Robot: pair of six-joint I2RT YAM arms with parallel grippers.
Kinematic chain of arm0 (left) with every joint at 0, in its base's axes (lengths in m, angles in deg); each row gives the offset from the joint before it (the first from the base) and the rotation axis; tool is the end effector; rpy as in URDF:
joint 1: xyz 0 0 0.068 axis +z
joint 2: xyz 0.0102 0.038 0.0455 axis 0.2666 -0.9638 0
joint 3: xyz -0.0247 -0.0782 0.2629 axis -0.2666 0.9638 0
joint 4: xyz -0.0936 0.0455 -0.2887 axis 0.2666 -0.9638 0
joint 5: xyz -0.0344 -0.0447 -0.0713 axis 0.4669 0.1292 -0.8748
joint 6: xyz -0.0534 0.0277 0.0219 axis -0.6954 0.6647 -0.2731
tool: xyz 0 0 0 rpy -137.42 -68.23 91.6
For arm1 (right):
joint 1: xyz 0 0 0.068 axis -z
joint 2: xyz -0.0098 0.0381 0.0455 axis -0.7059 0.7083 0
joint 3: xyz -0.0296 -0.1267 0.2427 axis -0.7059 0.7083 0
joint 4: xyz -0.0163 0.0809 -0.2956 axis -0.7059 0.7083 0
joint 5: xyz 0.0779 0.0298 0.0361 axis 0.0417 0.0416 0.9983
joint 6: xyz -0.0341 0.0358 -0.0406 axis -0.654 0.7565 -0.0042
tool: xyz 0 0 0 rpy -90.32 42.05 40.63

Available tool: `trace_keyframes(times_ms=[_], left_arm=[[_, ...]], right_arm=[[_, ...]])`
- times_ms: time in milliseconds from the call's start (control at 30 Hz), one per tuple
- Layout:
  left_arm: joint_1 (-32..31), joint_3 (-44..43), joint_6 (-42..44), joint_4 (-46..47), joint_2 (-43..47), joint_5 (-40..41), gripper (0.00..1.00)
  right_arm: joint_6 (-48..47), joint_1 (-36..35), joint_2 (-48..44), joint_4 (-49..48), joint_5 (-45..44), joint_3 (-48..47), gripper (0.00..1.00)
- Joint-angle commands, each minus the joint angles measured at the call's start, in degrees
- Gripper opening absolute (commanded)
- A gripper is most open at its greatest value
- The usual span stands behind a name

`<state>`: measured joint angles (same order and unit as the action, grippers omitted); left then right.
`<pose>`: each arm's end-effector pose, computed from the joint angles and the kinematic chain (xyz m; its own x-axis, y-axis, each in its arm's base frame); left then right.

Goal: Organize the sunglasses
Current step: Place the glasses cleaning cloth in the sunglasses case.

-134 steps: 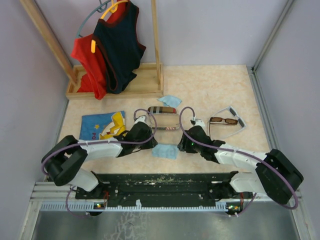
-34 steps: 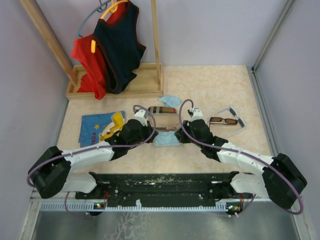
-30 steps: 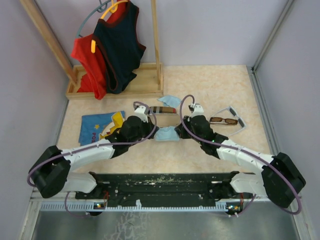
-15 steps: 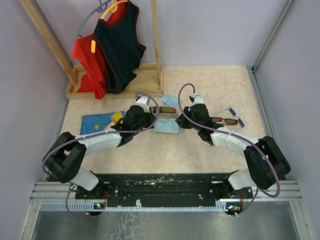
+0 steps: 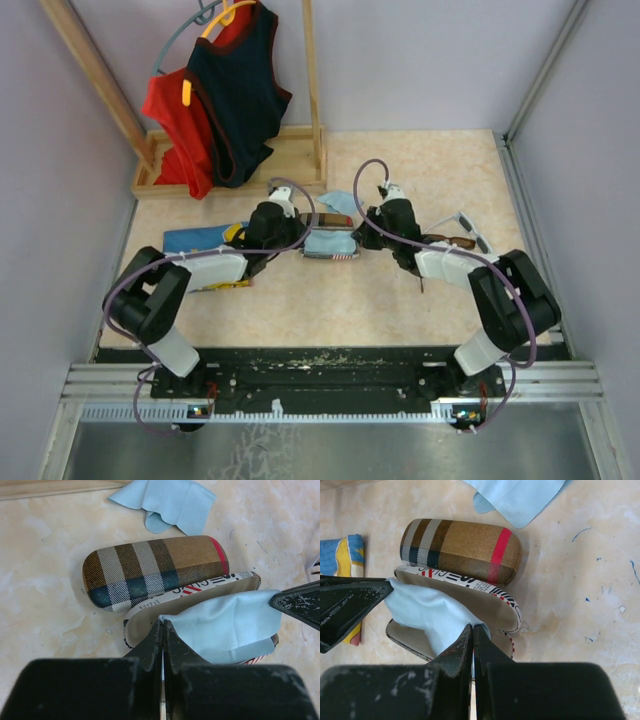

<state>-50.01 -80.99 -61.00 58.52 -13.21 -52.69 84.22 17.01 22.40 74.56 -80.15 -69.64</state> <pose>0.3198 -0.2170 0.1466 -0.5123 -0.0876 -0.8543 0.3661 0.8776 -0.3096 0.3197 0.1749 0.1499 -0.6732 0.2551 -0.6940 -0.2100 0.8340 0.5103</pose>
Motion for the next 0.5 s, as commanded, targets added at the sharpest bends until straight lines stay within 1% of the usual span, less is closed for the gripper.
trace_keyframes(times_ms=[0, 467], left_arm=[[1.25, -1.94, 0.37, 2.56, -2.13, -3.25, 0.00], [2.87, -1.58, 2.20, 6.07, -5.03, -4.80, 0.00]], right_arm=[[-1.56, 0.82, 1.79, -3.50, 1.57, -3.56, 0.00], [-2.39, 1.42, 5.33, -4.11, 2.15, -5.15, 0.00]])
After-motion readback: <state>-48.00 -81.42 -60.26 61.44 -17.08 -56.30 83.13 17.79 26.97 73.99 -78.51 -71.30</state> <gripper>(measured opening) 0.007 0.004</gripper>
